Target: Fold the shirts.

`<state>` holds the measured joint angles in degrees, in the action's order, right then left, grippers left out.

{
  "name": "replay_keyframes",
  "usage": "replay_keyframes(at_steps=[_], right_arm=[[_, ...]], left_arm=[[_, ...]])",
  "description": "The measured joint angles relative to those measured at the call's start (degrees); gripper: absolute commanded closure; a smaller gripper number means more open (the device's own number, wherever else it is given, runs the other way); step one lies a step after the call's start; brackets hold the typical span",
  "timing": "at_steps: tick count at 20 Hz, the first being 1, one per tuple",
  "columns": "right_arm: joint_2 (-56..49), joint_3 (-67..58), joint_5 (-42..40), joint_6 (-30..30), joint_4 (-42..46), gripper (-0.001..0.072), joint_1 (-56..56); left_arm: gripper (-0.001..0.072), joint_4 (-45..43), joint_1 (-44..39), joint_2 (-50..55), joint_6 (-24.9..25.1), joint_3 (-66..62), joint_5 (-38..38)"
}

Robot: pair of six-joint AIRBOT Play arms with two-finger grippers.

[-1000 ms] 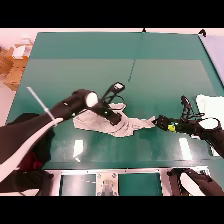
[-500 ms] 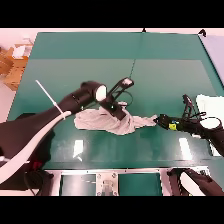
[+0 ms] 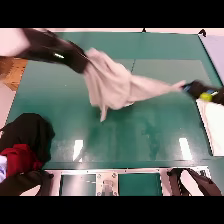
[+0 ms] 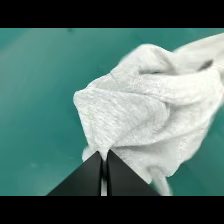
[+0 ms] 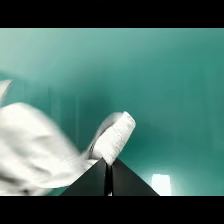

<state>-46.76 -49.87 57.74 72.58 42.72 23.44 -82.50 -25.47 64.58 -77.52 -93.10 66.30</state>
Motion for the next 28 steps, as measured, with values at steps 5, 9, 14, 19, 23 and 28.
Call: replay_keyframes(at_steps=[5, 9, 14, 19, 23, 28], right_arm=[[7.2, -19.4, 4.0, 3.2, -0.6, 0.0695, 6.1], [12.4, -27.3, 4.6, 4.1, -0.2, 0.0695, 7.9], [13.5, -27.6, 4.6, 4.3, 1.1, 0.0695, 8.4], [4.7, -17.2, 1.7, 0.8, -0.8, 0.0694, 7.7], [-10.1, -8.5, -4.9, -3.2, -1.7, 0.0694, 3.2], [-29.2, -7.8, -9.3, -5.2, -2.1, 0.0597, -1.3]], left_arm=[[0.0686, -0.4, 13.1, -11.3, 0.0, -0.7, 0.4], [0.0686, 3.4, 16.7, -14.2, 2.8, -1.2, 0.4], [0.0685, 12.5, 17.8, -13.9, 9.3, 1.5, -1.7], [0.0685, 20.3, 18.0, -5.7, 14.5, 15.8, -7.4], [0.0684, 27.3, 18.1, 8.6, 19.2, 23.3, -16.4], [0.005, 33.4, 18.1, 23.2, 20.2, 20.3, -21.6]])
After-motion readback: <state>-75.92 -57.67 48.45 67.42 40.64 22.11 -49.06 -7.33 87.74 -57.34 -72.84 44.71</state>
